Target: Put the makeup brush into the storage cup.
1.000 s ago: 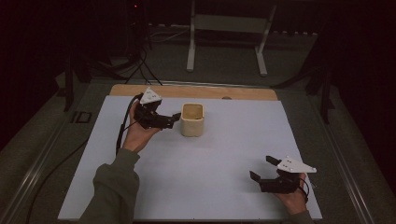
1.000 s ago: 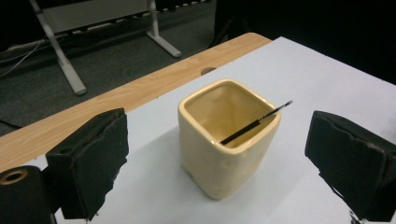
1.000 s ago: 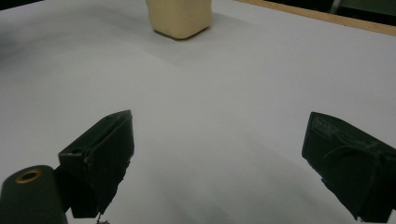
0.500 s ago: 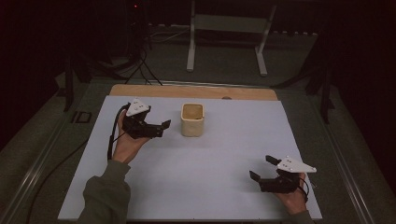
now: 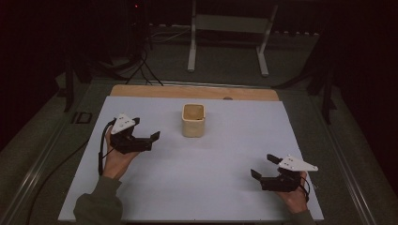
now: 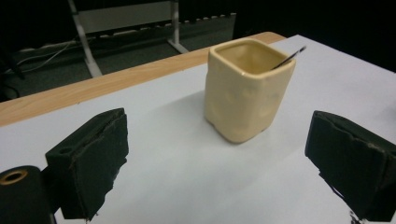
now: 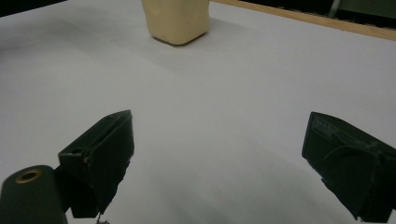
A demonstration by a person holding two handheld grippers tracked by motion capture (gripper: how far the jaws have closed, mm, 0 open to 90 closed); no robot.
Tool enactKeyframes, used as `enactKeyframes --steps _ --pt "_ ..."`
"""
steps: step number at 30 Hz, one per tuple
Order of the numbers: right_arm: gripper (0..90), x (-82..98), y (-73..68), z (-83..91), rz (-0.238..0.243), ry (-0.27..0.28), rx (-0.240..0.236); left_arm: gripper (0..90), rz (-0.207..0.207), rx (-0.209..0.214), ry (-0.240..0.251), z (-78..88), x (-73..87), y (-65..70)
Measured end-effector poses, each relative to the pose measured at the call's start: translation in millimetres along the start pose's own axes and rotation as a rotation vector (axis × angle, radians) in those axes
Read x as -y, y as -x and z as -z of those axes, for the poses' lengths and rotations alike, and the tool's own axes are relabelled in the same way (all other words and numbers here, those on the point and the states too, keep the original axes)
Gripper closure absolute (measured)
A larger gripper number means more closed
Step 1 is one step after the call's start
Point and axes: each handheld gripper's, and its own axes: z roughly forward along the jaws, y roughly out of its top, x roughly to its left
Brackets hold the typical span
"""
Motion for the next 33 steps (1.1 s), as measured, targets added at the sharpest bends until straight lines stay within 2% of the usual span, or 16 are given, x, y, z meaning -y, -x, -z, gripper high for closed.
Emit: enactKeyframes --steps 9,16,18,25,33 --pt "9.0 -3.8 2.6 -2.6 -0.003 0.016 0.000 7.3 0.037 -0.023 0.018 20.7 28.2 -8.2" --pt "9.0 -6.8 8.3 -4.0 -0.011 0.034 -0.002 7.3 0.042 -0.042 0.028 34.4 45.3 -8.6" --pt "9.0 -7.0 12.2 -4.7 -0.021 0.042 0.001 7.3 0.038 -0.049 0.029 38.3 48.2 -8.5" --pt "9.0 -6.4 12.0 -3.1 -0.017 0.049 0.006 7.3 0.032 -0.059 0.043 51.7 57.8 -8.9" --pt "9.0 -4.4 13.0 1.8 -0.017 0.070 0.007 7.3 0.027 -0.049 0.059 62.0 68.2 -11.1"
